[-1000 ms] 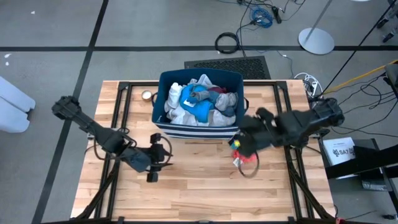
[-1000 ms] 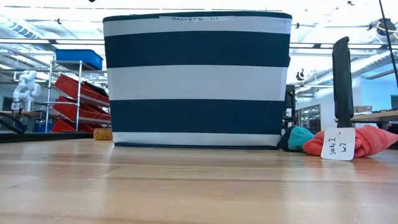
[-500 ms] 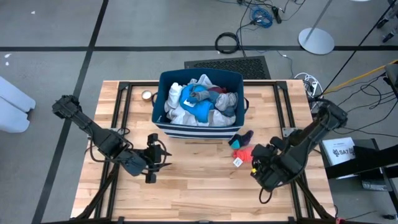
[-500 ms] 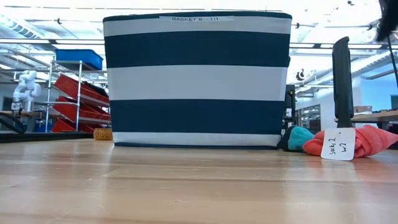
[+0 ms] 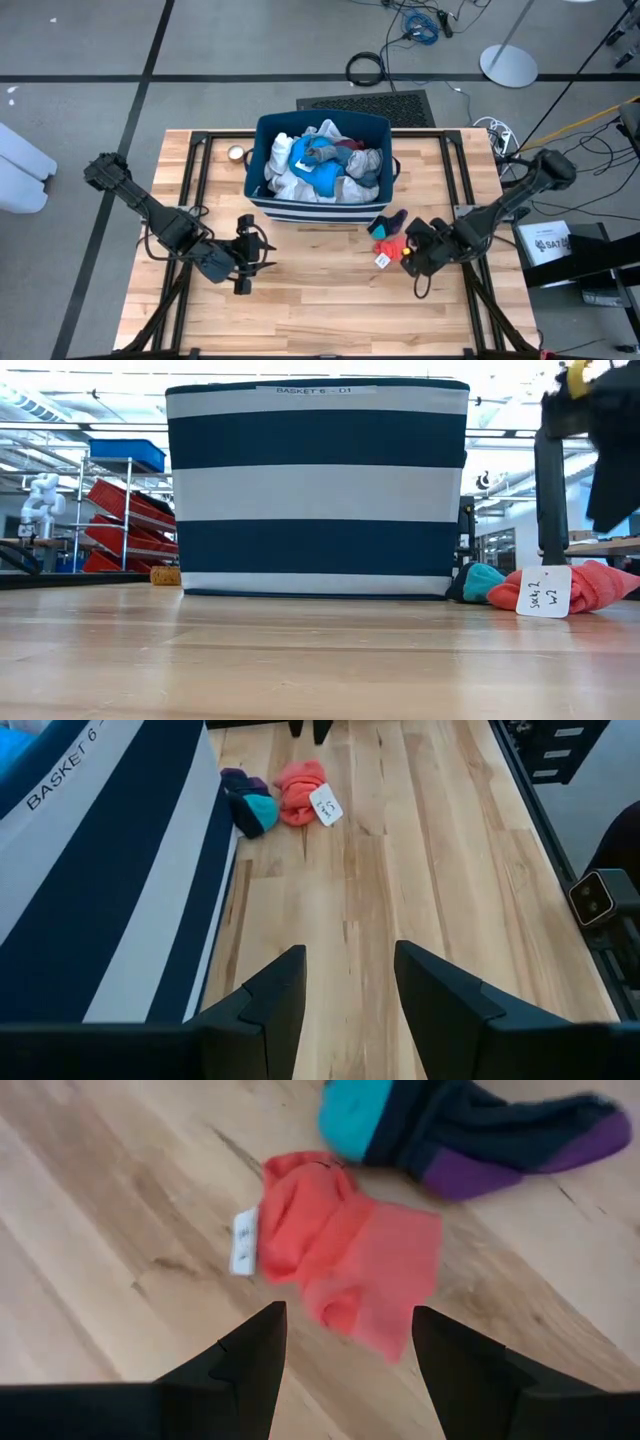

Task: Sort clothes
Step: Put the orange socks into the white and blue laundry organizer

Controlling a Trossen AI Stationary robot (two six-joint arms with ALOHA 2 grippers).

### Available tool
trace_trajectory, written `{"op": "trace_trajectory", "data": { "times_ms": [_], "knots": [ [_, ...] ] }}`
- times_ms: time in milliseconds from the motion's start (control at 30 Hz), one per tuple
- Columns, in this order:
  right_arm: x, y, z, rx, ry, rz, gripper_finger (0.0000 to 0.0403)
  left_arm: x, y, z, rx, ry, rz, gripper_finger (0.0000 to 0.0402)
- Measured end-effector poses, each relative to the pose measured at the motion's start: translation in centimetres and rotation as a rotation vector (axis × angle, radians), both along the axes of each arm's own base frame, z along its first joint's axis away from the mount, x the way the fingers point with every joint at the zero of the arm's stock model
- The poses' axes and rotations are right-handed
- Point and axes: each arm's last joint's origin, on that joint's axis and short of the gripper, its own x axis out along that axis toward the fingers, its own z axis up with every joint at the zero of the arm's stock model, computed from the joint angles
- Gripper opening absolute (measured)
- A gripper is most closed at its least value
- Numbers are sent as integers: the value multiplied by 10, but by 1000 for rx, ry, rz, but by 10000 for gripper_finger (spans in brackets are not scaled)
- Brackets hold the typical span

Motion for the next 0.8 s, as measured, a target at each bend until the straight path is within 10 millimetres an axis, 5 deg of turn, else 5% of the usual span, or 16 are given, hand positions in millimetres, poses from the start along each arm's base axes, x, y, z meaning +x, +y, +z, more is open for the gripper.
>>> {"op": "trace_trajectory", "data": {
  "times_ms": [433,800],
  "knots": [
    [20,-19,-18,19,-74,-29,203,0,0,0,1,1,0,164],
    [42,-18,-58,65,130,24,203,0,0,0,1,1,0,164]
  ]
}}
